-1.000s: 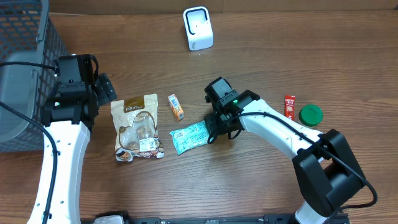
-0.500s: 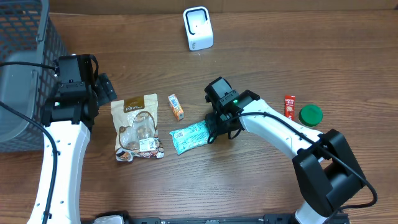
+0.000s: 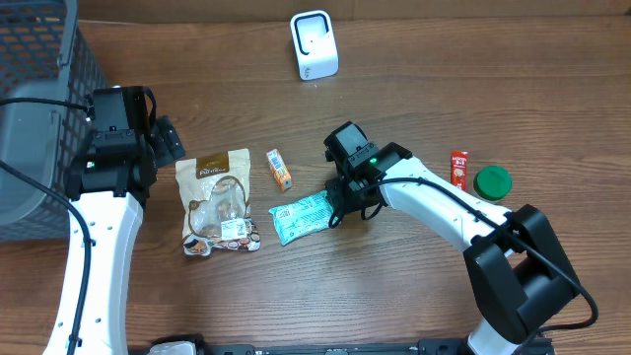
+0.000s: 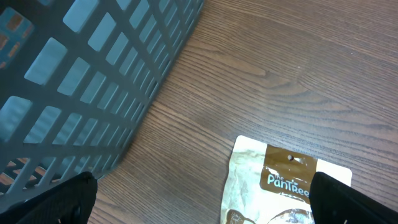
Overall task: Scan the item barcode
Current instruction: 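Lower and close the right gripper on the teal wet-wipe pack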
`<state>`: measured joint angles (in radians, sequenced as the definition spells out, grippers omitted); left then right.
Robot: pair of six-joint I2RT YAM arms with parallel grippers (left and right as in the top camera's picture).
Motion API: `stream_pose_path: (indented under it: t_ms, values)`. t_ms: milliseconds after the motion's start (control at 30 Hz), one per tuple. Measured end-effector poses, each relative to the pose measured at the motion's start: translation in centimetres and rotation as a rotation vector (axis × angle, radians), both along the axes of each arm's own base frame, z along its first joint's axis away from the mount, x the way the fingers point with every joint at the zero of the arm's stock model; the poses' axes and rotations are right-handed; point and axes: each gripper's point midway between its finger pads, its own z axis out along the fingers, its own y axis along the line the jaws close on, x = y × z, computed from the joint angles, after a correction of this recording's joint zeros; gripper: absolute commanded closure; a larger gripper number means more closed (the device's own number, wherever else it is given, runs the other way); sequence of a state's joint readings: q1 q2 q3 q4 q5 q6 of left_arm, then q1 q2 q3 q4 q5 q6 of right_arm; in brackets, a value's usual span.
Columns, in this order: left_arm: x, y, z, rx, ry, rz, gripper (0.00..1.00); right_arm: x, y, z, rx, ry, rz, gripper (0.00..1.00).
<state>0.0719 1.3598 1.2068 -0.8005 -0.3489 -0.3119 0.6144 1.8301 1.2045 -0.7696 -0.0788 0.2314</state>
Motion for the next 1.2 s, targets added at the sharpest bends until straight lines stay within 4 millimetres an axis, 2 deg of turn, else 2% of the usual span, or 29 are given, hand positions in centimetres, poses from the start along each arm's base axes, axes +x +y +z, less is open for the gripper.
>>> stream_pose_path:
  t_ms: [233, 467, 633, 800, 1000, 1100, 1200]
  values:
    - [0.0, 0.0, 0.0, 0.000, 0.000, 0.000, 0.00, -0.3, 0.1, 0.0, 0.005, 0.014, 0.011, 0.50]
    - [0.0, 0.0, 0.0, 0.000, 0.000, 0.000, 0.00, 0.8, 2.3, 0.0, 0.096, -0.024, 0.039, 0.51]
    - [0.0, 0.0, 0.0, 0.000, 0.000, 0.000, 0.00, 0.6, 2.7, -0.2, 0.103, -0.028, 0.050, 0.55]
    - [0.0, 0.0, 0.0, 0.000, 0.000, 0.000, 0.00, -0.3, 3.2, -1.3, 0.108, -0.020, 0.044, 0.56]
    - [0.0, 0.0, 0.0, 0.000, 0.000, 0.000, 0.00, -0.3, 3.1, -1.6, 0.111, -0.013, -0.004, 0.63]
    - [0.0, 0.0, 0.0, 0.000, 0.000, 0.000, 0.00, -0.1, 3.2, -1.5, 0.118, -0.021, -0.016, 0.72]
    - [0.0, 0.0, 0.0, 0.000, 0.000, 0.000, 0.00, 0.5, 3.5, -1.3, 0.136, -0.037, -0.044, 0.73]
